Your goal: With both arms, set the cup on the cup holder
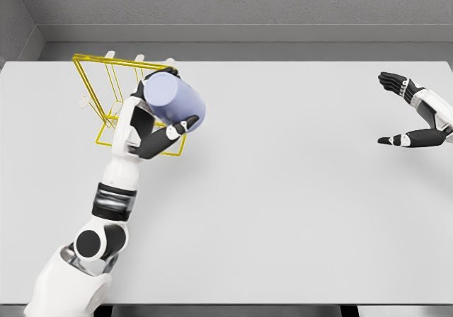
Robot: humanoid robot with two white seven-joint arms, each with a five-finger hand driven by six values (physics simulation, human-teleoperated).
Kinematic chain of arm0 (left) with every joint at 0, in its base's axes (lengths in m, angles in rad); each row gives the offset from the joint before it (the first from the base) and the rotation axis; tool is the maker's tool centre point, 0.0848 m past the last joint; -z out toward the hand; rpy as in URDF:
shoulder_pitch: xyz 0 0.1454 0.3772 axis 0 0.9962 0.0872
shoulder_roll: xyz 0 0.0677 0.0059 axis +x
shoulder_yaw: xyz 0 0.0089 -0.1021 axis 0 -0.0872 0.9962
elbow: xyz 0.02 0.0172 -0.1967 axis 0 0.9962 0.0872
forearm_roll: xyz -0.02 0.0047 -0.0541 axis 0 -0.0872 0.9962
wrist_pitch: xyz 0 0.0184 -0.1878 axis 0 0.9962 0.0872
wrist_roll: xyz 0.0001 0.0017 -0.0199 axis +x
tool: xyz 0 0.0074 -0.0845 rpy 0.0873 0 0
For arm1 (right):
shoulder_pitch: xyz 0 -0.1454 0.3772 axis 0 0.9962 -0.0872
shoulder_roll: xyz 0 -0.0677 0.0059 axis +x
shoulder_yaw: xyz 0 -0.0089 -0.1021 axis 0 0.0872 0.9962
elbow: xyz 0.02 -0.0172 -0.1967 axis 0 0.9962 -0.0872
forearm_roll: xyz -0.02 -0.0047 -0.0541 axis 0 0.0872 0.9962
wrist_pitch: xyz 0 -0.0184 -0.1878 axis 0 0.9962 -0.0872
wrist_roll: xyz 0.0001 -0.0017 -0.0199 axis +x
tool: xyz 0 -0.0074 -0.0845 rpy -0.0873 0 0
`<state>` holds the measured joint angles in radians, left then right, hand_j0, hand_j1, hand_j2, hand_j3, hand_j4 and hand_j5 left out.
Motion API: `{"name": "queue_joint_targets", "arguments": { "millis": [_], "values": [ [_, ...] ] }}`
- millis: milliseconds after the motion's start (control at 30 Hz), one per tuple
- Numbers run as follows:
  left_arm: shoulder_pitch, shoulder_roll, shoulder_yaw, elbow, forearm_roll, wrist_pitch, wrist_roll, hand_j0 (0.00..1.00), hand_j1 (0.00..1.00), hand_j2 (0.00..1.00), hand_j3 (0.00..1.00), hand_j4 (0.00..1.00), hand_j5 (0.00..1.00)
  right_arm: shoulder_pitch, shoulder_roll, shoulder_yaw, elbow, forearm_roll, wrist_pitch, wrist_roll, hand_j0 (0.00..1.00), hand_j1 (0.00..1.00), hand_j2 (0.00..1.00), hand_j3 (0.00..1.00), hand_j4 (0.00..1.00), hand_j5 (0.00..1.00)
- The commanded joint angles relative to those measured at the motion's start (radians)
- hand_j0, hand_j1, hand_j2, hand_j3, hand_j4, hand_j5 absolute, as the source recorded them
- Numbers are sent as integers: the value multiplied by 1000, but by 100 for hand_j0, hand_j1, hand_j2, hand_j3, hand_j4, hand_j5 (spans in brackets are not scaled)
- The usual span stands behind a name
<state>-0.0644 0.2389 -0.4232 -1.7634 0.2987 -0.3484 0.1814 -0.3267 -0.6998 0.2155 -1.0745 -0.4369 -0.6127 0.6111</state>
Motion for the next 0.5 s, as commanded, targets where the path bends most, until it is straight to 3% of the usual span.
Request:
{"name": "queue_joint_targets", "arguments": {
  "millis": [0, 467],
  "values": [
    [2, 5, 4, -1, -1, -9, 0, 71, 71, 71, 71, 71, 71, 0, -1, 2, 1, -8, 2, 0, 100, 100, 100, 100, 100, 100],
    [18, 25, 60, -1, 2, -24, 1, 71, 71, 71, 71, 71, 71, -2, 11, 7, 1, -8, 2, 0, 100, 100, 100, 100, 100, 100]
  ]
}}
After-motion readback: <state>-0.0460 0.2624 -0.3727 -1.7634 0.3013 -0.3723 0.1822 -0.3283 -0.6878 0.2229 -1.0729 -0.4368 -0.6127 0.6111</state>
